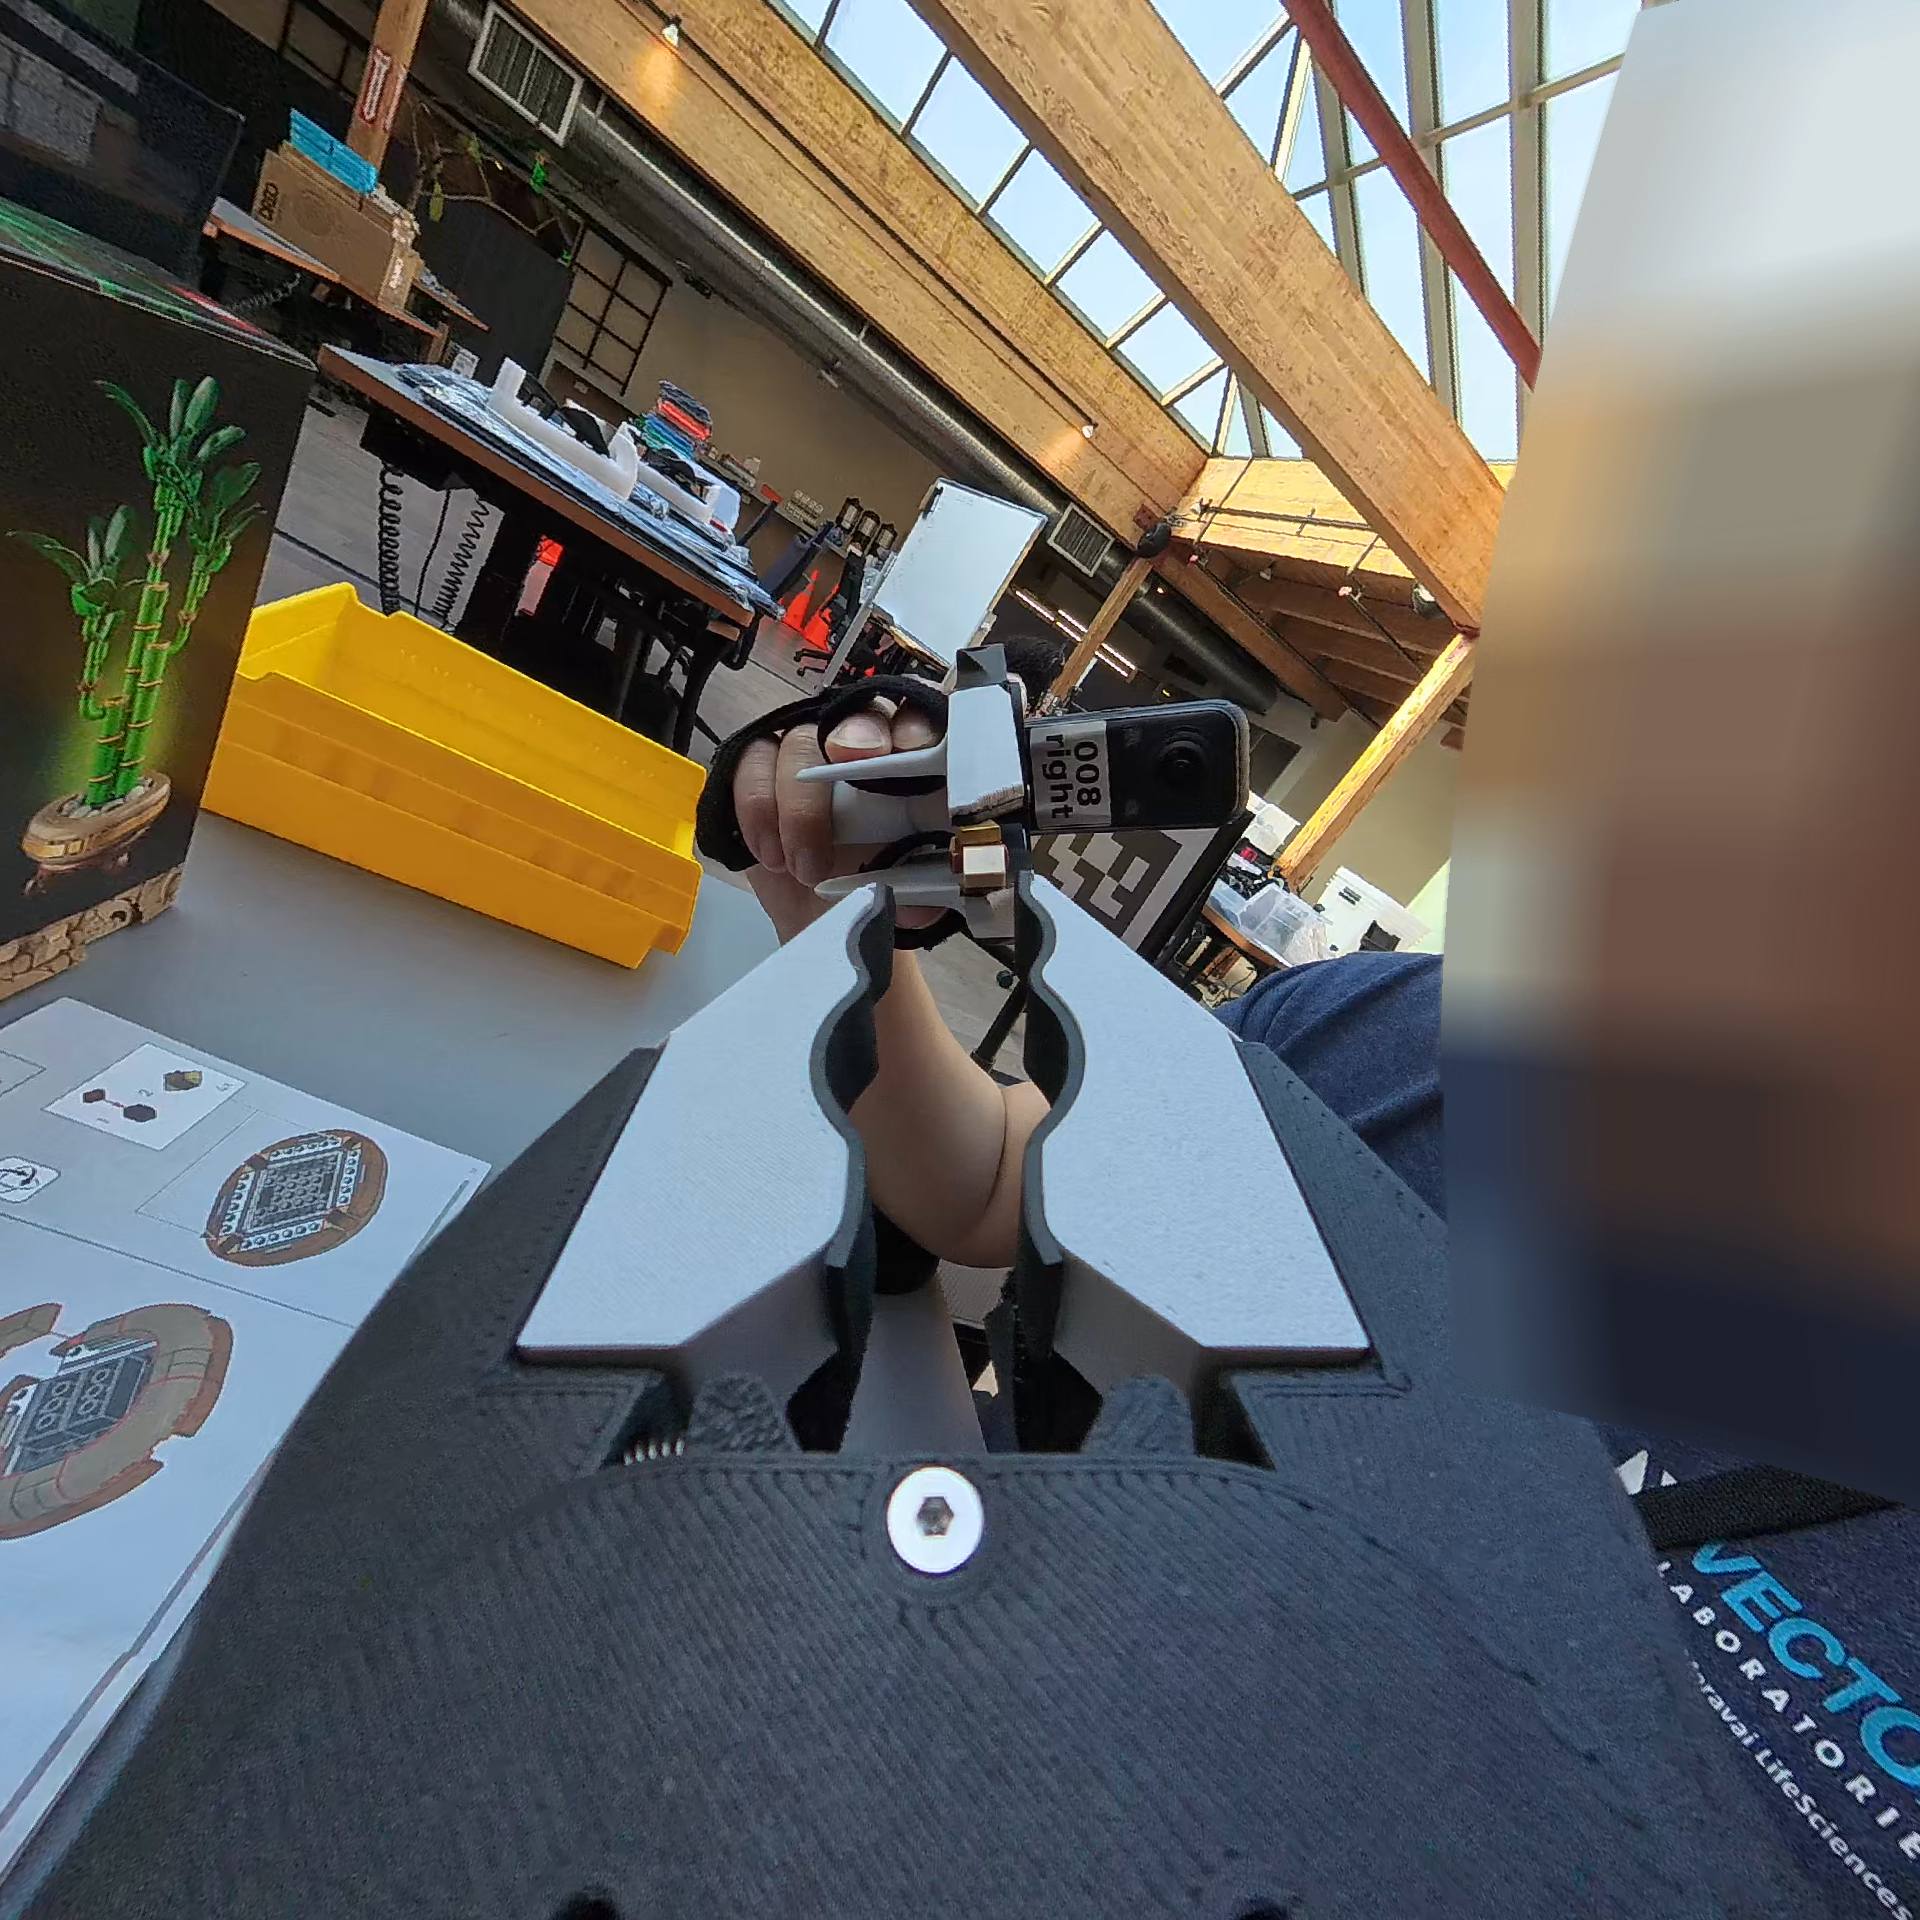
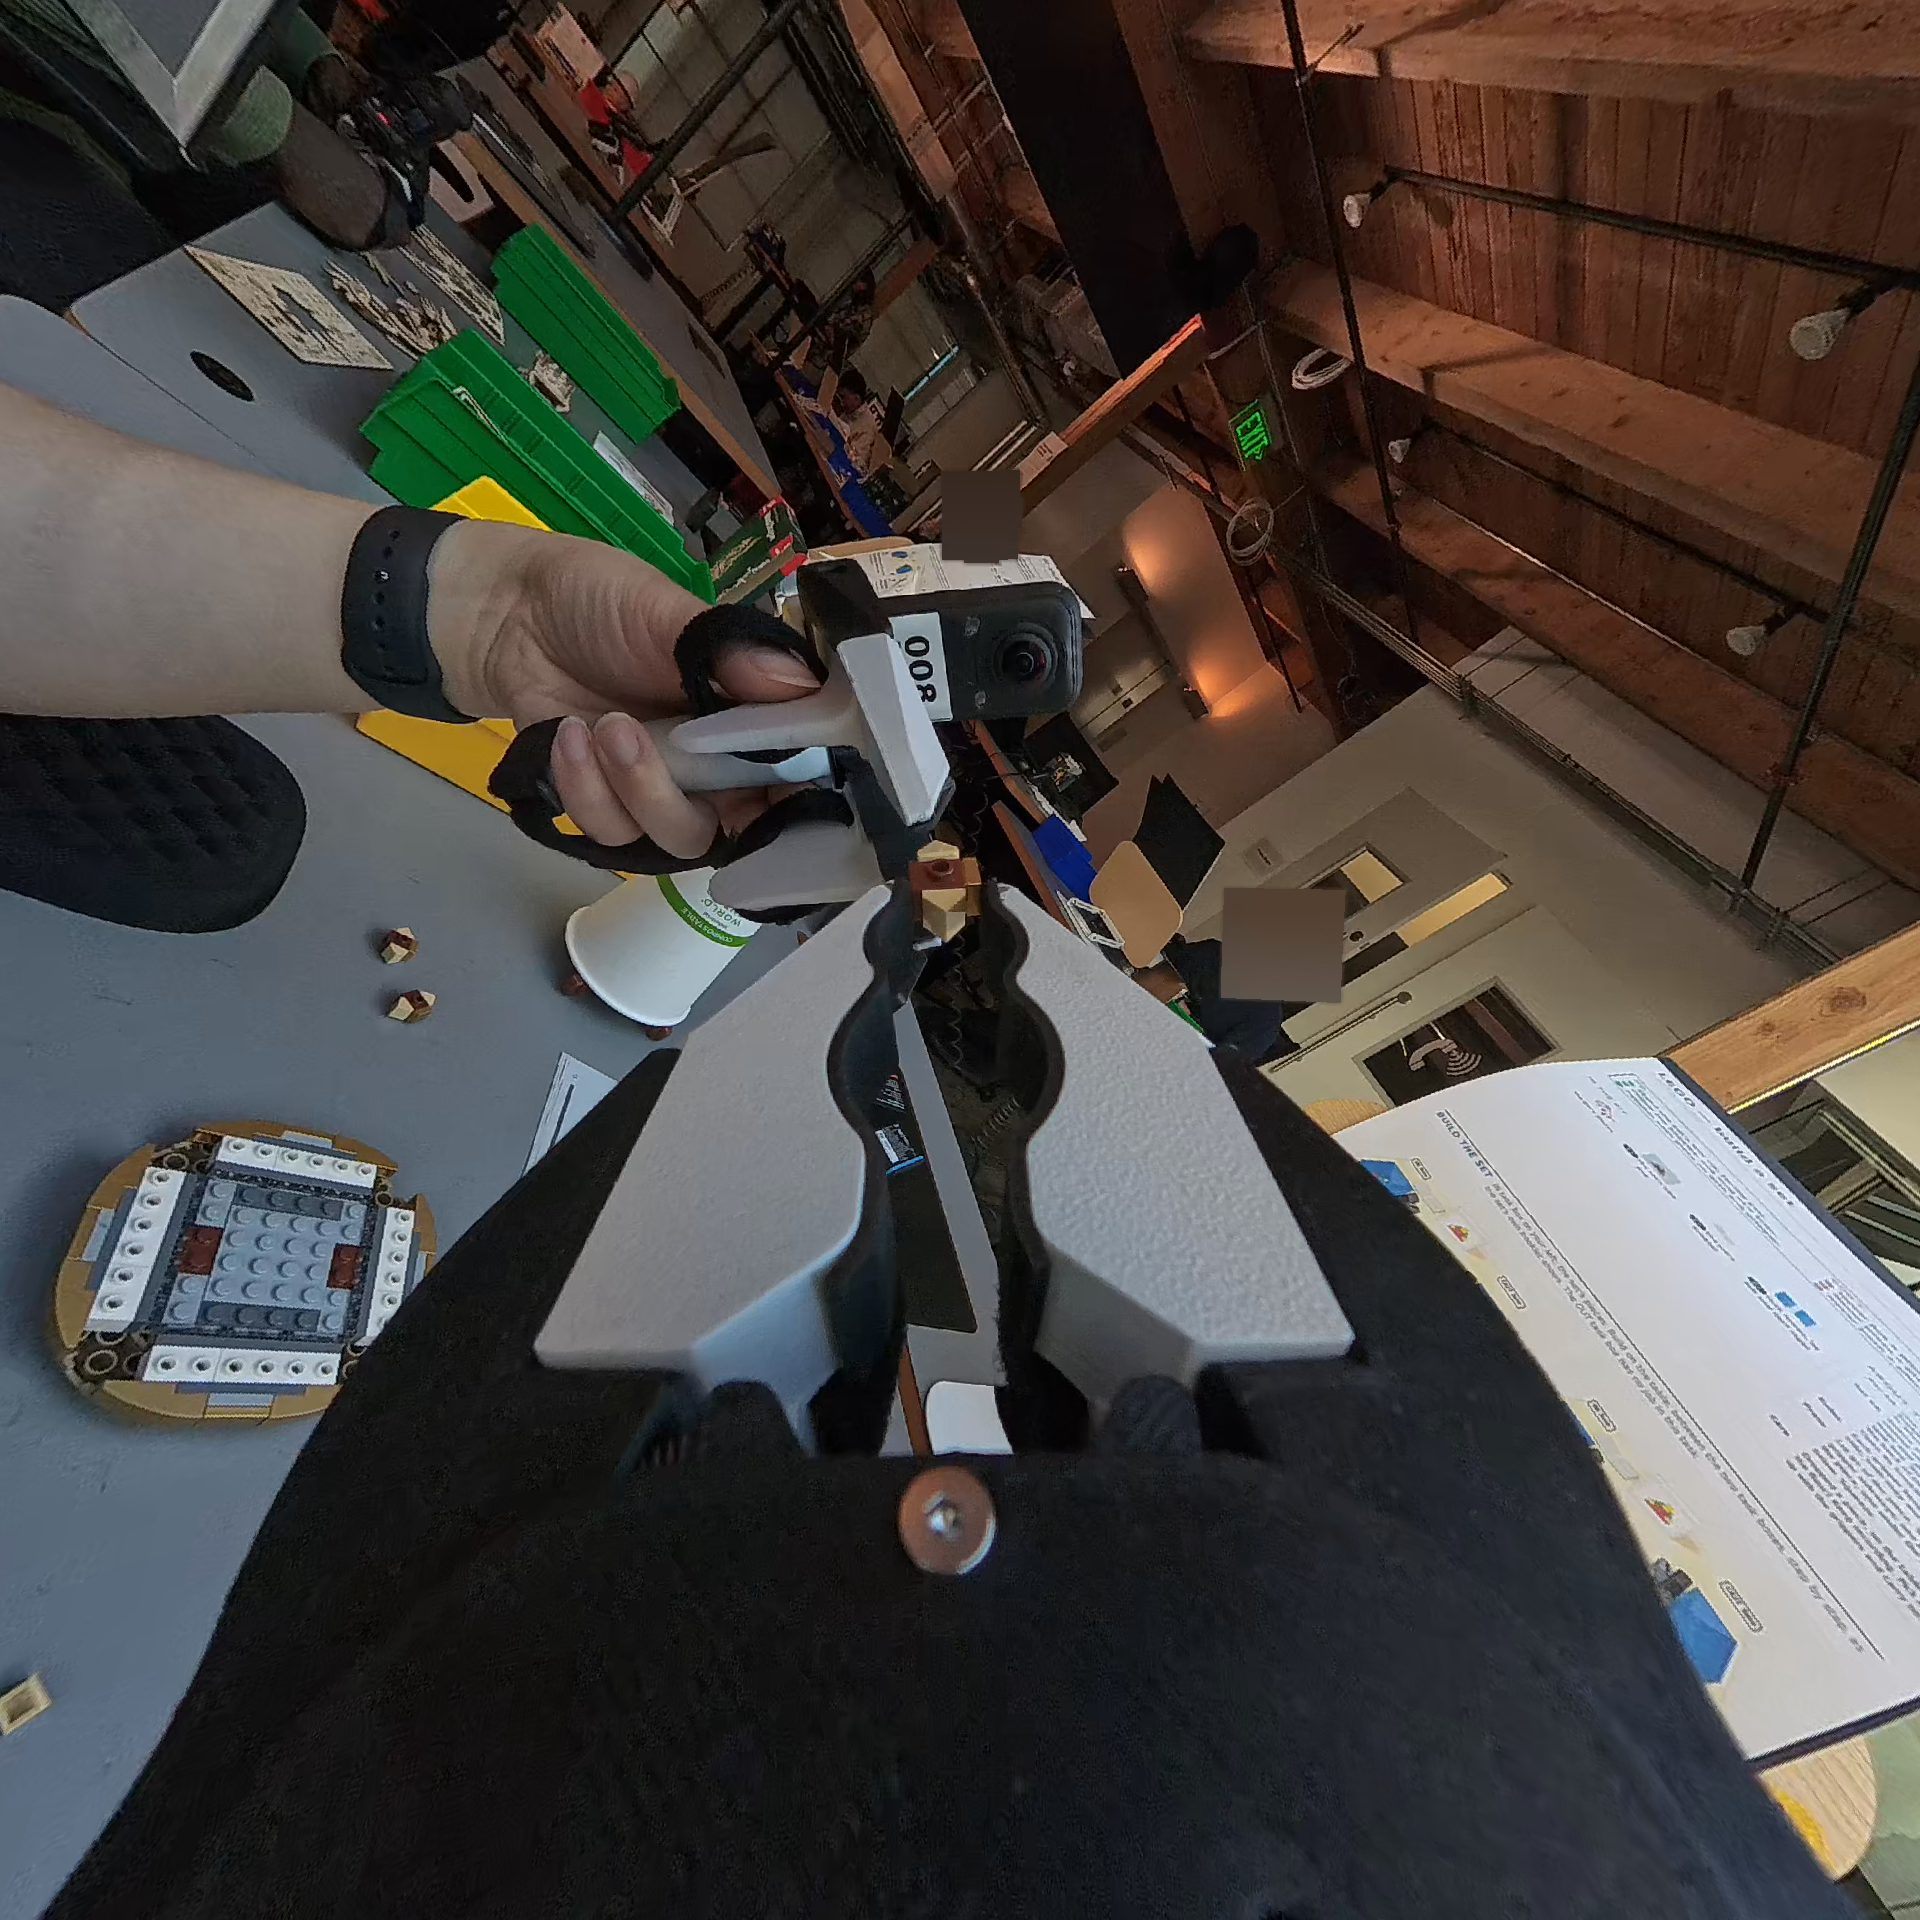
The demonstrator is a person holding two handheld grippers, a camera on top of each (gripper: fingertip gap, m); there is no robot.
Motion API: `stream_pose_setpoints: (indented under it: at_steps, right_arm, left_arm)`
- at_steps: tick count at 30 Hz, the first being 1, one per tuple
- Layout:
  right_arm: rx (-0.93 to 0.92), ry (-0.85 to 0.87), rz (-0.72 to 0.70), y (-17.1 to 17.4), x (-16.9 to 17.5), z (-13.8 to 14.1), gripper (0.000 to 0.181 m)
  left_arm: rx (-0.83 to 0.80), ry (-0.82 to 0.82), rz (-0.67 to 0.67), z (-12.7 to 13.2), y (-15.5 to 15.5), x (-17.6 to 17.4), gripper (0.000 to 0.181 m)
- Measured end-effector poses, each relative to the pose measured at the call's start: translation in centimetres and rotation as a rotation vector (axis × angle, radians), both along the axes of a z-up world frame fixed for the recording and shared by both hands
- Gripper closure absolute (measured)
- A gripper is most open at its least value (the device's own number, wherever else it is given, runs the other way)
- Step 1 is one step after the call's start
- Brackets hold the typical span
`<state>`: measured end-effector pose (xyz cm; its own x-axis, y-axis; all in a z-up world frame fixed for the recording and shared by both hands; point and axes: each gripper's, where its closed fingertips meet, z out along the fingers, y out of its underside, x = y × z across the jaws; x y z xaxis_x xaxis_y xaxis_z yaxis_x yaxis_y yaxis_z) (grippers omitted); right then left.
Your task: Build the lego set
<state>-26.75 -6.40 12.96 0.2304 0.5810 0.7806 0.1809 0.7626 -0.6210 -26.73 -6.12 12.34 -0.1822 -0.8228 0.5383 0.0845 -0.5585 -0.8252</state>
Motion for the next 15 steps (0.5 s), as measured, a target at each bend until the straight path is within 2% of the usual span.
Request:
stream_pose_setpoints:
  at_steps: [11, 15]
  right_arm:
    - [0.003, -0.022, -0.013, 0.29, -0.23, -0.47, 0.170]
    - [0.005, -0.027, -0.017, 0.37, -0.28, -0.57, 0.169]
  left_arm:
    - [0.007, 0.016, 0.009, -0.28, 0.13, 0.14, 0.164]
    - [0.026, 0.015, 0.003, -0.17, -0.08, 0.06, 0.174]
